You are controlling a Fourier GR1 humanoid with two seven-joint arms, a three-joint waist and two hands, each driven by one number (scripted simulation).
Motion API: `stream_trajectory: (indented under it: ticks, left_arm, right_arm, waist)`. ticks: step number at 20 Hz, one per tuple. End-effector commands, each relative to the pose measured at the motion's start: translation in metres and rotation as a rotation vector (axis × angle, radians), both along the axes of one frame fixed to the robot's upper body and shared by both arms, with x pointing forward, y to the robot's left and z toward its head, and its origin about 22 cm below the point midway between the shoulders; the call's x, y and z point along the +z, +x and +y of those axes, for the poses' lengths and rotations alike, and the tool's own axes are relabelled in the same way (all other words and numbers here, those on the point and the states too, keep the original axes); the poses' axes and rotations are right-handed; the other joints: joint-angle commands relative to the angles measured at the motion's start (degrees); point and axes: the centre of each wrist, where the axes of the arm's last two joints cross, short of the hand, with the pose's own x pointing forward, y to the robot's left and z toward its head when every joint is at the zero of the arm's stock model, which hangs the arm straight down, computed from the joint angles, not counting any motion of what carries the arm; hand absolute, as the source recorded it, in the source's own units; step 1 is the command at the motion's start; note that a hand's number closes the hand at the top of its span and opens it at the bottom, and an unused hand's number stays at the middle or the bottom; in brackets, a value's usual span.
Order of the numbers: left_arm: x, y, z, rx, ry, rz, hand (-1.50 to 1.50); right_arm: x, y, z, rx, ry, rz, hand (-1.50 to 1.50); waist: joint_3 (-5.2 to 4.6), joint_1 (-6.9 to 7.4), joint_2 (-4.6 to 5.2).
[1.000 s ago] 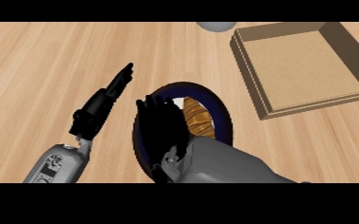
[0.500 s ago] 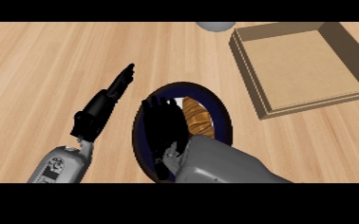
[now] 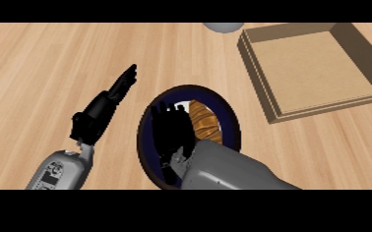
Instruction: Pick the eggplant from the plate and place it in the cardboard box
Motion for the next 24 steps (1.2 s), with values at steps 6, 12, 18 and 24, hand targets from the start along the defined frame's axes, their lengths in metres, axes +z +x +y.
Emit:
stream_trajectory:
  ticks: [6, 12, 18, 24]
  left_arm:
    - [-0.019, -0.002, -0.003, -0.016, 0.004, 0.009, 0.0]
    - [-0.007, 0.0, -0.004, 0.008, 0.015, 0.0, 0.0]
    - [-0.01, -0.01, -0.002, -0.008, 0.003, -0.005, 0.0]
    - [-0.009, 0.011, -0.007, 0.01, 0.0, -0.02, 0.0]
  right_arm:
    - [-0.01, -0.008, 0.004, -0.046, -0.083, 0.057, -1.5]
    - [-0.041, -0.012, 0.0, -0.064, -0.09, 0.073, -1.5]
    - [-0.05, 0.011, -0.009, -0.046, -0.187, 0.061, -1.5]
    - [-0.061, 0.005, -0.016, -0.048, -0.172, 0.074, 1.5]
  waist:
    - [-0.01, 0.01, 0.02]
    - [0.01, 0.17, 0.05]
    - [0.01, 0.02, 0.02]
    - [0.01, -0.49, 0.05]
